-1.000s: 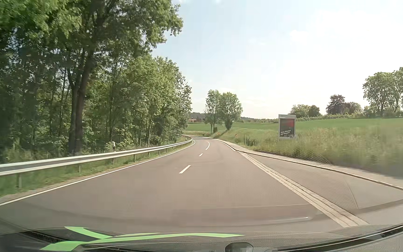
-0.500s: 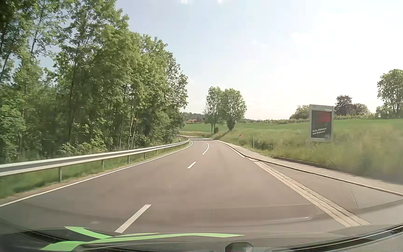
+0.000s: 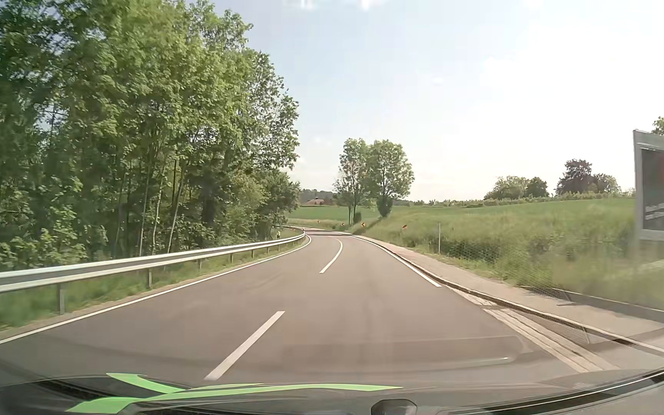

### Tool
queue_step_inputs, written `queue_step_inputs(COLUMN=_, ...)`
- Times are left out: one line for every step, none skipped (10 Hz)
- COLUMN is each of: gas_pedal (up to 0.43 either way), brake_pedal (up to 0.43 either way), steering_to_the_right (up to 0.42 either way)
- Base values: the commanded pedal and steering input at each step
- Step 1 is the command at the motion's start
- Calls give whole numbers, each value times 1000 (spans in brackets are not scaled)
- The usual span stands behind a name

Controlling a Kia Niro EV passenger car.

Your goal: Follow the waypoints while adhering to traffic rules and regulations

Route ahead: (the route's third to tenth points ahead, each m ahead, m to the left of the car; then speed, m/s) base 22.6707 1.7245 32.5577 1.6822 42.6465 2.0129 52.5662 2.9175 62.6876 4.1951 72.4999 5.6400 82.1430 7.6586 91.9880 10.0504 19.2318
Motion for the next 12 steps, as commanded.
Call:
queue_step_inputs(gas_pedal=0, brake_pedal=79, steering_to_the_right=1)
queue_step_inputs(gas_pedal=0, brake_pedal=85, steering_to_the_right=2)
queue_step_inputs(gas_pedal=0, brake_pedal=85, steering_to_the_right=1)
queue_step_inputs(gas_pedal=0, brake_pedal=85, steering_to_the_right=1)
queue_step_inputs(gas_pedal=0, brake_pedal=91, steering_to_the_right=1)
queue_step_inputs(gas_pedal=0, brake_pedal=98, steering_to_the_right=-1)
queue_step_inputs(gas_pedal=0, brake_pedal=110, steering_to_the_right=-3)
queue_step_inputs(gas_pedal=0, brake_pedal=116, steering_to_the_right=-4)
queue_step_inputs(gas_pedal=0, brake_pedal=134, steering_to_the_right=-3)
queue_step_inputs(gas_pedal=0, brake_pedal=146, steering_to_the_right=1)
queue_step_inputs(gas_pedal=0, brake_pedal=152, steering_to_the_right=1)
queue_step_inputs(gas_pedal=0, brake_pedal=159, steering_to_the_right=0)
